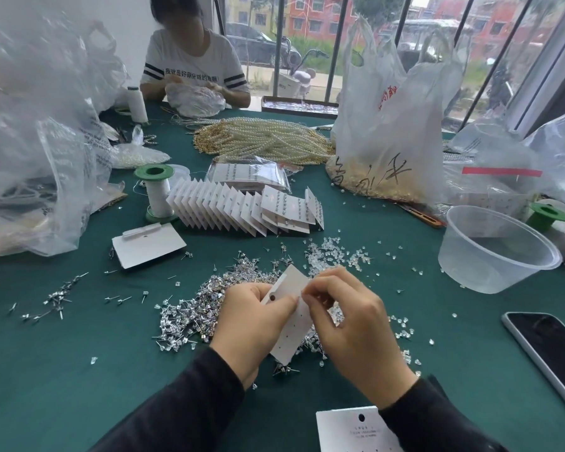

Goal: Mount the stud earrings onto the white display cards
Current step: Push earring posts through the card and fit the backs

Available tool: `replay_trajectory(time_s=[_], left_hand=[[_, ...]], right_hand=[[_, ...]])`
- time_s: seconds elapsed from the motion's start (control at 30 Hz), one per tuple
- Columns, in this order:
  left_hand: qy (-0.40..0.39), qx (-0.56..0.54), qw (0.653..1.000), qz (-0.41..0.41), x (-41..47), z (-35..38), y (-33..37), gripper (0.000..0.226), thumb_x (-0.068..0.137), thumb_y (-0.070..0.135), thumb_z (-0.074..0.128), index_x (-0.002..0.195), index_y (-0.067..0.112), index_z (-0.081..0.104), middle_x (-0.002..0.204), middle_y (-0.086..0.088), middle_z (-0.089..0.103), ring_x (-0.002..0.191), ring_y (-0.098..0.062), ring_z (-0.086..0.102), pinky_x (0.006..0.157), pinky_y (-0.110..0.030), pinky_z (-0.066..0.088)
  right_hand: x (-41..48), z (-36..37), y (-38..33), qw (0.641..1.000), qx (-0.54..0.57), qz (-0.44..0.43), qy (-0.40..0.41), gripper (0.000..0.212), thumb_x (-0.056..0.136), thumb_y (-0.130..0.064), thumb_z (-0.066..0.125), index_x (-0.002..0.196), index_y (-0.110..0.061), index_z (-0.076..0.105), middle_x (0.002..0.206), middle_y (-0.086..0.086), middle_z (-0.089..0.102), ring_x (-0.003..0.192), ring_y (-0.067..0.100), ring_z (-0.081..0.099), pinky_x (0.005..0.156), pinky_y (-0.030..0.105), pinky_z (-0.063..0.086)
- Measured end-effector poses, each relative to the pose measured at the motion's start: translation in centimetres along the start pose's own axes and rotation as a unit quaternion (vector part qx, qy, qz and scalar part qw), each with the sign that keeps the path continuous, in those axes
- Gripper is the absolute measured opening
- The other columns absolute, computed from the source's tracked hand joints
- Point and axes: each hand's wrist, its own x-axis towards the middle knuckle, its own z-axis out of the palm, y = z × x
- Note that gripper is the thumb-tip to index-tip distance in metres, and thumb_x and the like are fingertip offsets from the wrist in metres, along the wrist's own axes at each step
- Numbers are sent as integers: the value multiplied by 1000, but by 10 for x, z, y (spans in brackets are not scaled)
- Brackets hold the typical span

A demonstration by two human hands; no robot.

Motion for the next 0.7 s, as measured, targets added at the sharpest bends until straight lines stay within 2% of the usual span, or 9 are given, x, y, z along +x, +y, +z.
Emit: replay_trajectory(time_s=[0.1,0.23,0.33,0.43,0.6,0.7], left_hand=[[3,5,1000,17,0,1,-1,14,77,2,63,70,-10,63,61,-13,55,54,-19,49,51,-27,39],[3,22,1000,18,-1,0,-1,18,77,3,62,60,1,62,54,-7,53,47,-15,46,45,-21,37],[3,13,1000,9,-1,1,-1,18,77,3,63,59,3,63,55,-7,57,49,-17,49,48,-24,39],[5,11,1000,4,-1,1,0,21,77,3,63,57,7,63,55,-6,58,48,-17,51,48,-24,40],[5,25,1000,6,-2,0,-1,19,78,2,61,59,2,62,55,-8,55,48,-18,49,47,-24,39],[8,37,999,18,-2,1,-1,17,77,3,62,63,-7,61,57,-11,54,51,-19,48,51,-28,39]], right_hand=[[0,1,0,1000,9,0,3,6,78,3,62,75,-2,62,76,2,58,66,14,52,62,24,47],[-1,1,0,1000,4,-4,-2,5,78,2,61,75,-2,63,75,3,58,66,13,52,62,24,47],[-2,1,0,1000,13,-1,15,6,78,3,61,75,-2,63,75,2,59,66,9,51,63,20,46],[-2,3,0,1000,14,3,14,6,77,3,61,75,-3,63,76,2,59,66,9,52,63,21,47],[-4,4,0,1000,12,-6,2,5,78,3,61,76,-1,63,75,5,59,66,15,55,61,29,48],[-5,6,0,1000,0,-8,10,5,78,2,60,76,-1,64,76,5,59,66,17,56,61,31,49]])
